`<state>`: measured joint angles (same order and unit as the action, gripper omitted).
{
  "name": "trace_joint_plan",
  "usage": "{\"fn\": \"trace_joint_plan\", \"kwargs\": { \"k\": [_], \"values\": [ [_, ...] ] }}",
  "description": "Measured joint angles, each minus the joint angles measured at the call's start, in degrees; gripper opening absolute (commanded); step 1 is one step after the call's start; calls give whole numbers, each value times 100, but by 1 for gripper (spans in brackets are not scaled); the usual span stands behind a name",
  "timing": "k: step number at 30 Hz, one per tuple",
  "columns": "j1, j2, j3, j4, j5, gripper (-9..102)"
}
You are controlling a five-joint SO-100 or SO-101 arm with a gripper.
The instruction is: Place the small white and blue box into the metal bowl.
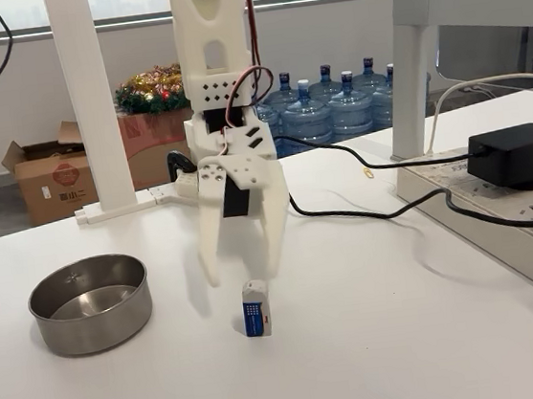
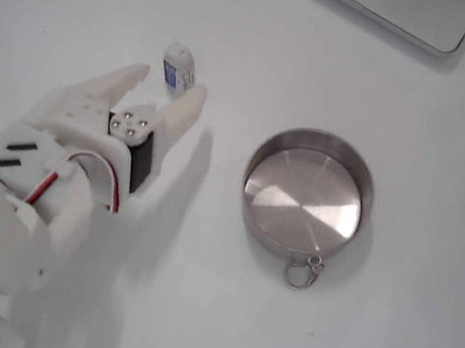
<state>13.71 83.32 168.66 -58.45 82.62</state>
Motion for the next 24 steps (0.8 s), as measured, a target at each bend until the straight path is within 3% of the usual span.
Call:
{"fn": "trace_joint_plan", "kwargs": {
  "k": [24],
  "values": [
    [53,-1257,-1178,0,0,24]
  ]
}}
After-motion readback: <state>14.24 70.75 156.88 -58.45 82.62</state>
